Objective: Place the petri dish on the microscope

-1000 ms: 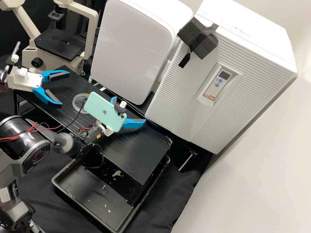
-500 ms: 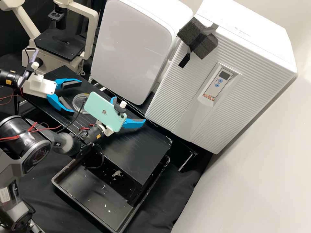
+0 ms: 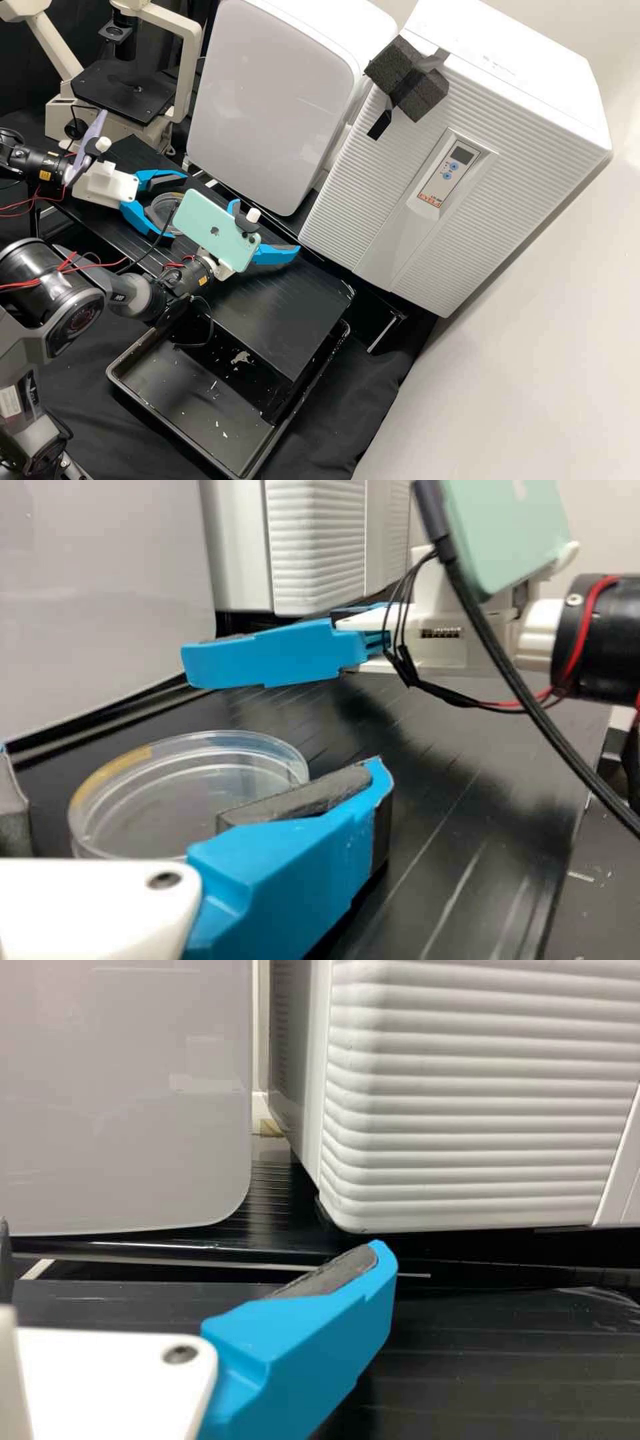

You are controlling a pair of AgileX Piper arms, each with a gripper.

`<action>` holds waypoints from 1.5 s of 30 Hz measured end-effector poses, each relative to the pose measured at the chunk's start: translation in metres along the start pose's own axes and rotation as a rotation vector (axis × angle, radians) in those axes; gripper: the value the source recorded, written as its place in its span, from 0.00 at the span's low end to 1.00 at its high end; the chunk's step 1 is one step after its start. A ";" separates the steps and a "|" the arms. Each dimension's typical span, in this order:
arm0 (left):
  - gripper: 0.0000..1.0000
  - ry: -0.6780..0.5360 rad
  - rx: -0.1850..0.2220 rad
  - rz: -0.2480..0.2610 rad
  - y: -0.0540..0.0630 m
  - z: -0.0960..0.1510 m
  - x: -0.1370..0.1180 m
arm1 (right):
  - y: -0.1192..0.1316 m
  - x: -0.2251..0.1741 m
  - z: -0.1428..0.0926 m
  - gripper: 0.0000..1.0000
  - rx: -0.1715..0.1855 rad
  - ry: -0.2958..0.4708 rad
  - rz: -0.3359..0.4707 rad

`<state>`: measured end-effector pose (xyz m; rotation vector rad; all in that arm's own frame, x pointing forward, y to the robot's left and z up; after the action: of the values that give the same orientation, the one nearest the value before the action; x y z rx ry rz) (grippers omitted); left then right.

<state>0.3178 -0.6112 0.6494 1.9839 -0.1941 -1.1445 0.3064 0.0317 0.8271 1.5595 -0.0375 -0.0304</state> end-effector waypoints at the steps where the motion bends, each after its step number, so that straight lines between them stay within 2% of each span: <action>1: 1.00 -0.003 -0.010 -0.002 0.000 0.001 0.002 | 0.000 0.000 0.000 1.00 0.000 0.000 0.000; 4: 1.00 0.007 -0.041 -0.007 -0.004 0.000 0.004 | 0.000 0.000 0.000 1.00 0.000 0.000 0.000; 7: 1.00 0.008 -0.049 -0.012 -0.006 0.000 0.005 | 0.000 0.000 0.000 1.00 0.000 0.000 0.000; 14: 1.00 0.013 -0.054 -0.009 -0.005 -0.001 0.005 | 0.000 0.000 0.000 1.00 0.000 0.000 0.000; 17: 1.00 0.019 -0.040 -0.005 -0.006 0.001 0.005 | 0.000 0.000 0.000 1.00 0.000 0.000 0.000; 21: 1.00 0.028 -0.029 -0.015 -0.013 0.005 0.004 | 0.000 0.000 0.000 1.00 0.000 0.000 0.000; 26: 1.00 0.029 -0.037 -0.008 -0.020 0.010 0.001 | 0.000 0.000 0.000 1.00 0.000 0.000 0.000; 35: 1.00 0.028 -0.047 -0.001 -0.020 0.012 0.001 | 0.000 0.000 0.000 1.00 0.000 0.000 0.000; 36: 0.00 0.028 -0.047 -0.001 -0.020 0.012 0.001 | 0.000 0.000 0.000 1.00 0.000 0.000 0.000; 45: 0.00 0.021 -0.041 0.010 -0.023 0.012 0.000 | 0.000 0.000 0.000 1.00 0.000 0.000 0.000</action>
<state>0.3028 -0.6034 0.6298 1.9566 -0.1681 -1.1120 0.3064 0.0317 0.8271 1.5595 -0.0375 -0.0304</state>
